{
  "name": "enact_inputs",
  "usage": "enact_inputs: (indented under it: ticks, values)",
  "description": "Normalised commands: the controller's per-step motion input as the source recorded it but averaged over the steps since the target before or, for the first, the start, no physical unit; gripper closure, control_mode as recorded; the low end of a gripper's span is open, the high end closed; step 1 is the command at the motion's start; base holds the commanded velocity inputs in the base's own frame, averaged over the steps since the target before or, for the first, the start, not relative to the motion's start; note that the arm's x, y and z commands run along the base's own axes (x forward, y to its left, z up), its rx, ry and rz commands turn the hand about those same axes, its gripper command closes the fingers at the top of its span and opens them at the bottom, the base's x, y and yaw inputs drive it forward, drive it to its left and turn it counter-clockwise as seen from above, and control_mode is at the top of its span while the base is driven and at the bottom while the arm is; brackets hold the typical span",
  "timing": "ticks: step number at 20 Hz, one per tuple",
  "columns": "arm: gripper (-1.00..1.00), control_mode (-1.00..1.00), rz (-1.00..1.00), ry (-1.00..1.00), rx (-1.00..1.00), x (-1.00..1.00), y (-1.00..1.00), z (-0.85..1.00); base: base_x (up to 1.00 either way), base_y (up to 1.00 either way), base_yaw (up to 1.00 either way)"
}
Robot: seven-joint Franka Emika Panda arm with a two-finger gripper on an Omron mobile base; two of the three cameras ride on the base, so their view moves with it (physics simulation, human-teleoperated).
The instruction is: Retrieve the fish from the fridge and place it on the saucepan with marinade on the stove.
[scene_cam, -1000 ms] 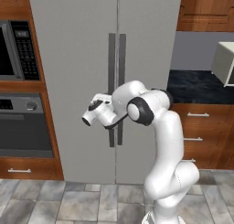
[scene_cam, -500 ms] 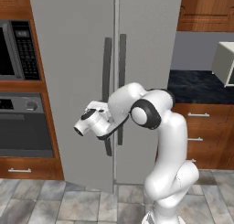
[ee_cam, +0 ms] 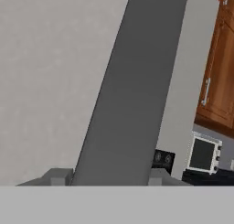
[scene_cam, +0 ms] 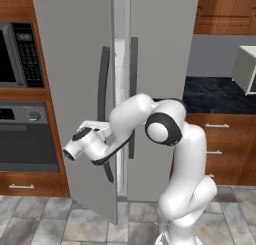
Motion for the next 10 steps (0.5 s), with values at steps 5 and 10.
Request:
enact_inputs:
  ticks: [5,10]
  values:
    - [1.0,-1.0,0.13,0.03,0.07,-0.93,1.0,-0.89,0.0,0.0,0.0]
    - [1.0,-1.0,0.15,0.0,0.15,-0.93,1.0,-1.0,0.0,0.0,0.0]
